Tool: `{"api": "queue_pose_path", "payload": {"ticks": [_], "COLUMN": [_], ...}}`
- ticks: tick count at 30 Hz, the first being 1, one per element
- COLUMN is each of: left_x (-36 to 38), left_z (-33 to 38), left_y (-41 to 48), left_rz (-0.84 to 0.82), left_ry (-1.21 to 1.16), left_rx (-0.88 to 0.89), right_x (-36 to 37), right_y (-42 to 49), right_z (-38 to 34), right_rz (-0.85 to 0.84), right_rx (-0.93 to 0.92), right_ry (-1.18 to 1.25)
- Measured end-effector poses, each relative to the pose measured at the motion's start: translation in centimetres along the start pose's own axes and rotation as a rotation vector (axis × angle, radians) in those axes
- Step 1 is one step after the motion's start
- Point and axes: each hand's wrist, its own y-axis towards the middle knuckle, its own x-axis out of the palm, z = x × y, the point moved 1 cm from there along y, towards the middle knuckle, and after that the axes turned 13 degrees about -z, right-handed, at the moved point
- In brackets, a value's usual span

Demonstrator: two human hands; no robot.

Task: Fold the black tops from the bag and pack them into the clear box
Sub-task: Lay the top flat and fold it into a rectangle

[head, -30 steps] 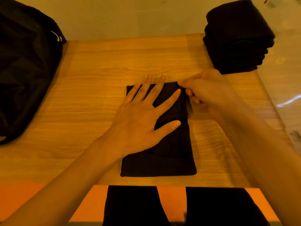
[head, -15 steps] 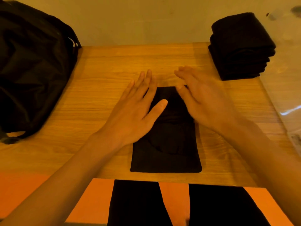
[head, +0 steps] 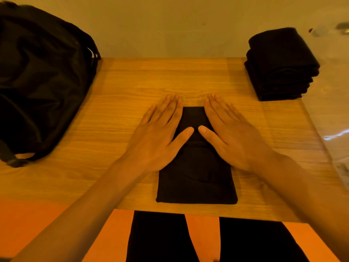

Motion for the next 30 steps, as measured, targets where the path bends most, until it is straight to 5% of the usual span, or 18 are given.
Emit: {"api": "queue_pose_path", "payload": {"ticks": [6,11,17,22,30], "left_x": [-0.3,-1.5,2.1,4.4,5.7], "left_z": [0.2,-0.1,1.3,1.5,0.8], "left_y": [-0.3,-3.6,-11.3,-14.0,-14.2], "left_rz": [0.016,0.371,0.400,0.343,0.370], "left_ry": [-0.091,-0.311,0.018,0.138,0.210], "left_rx": [-0.007,0.049,0.390,0.355,0.344], "right_x": [0.1,-0.8,1.9,5.3,6.8], "right_y": [-0.2,-3.4,-10.9,-12.5,-12.9], "right_z": [0.2,0.1,-1.2,-2.1,-2.3], "right_rz": [0.034,0.198,0.319,0.303,0.468], "right_rx": [-0.017,-0.057,-0.278,-0.260,-0.219], "right_ry": [0.091,0.423,0.062,-0.227,-0.243]}}
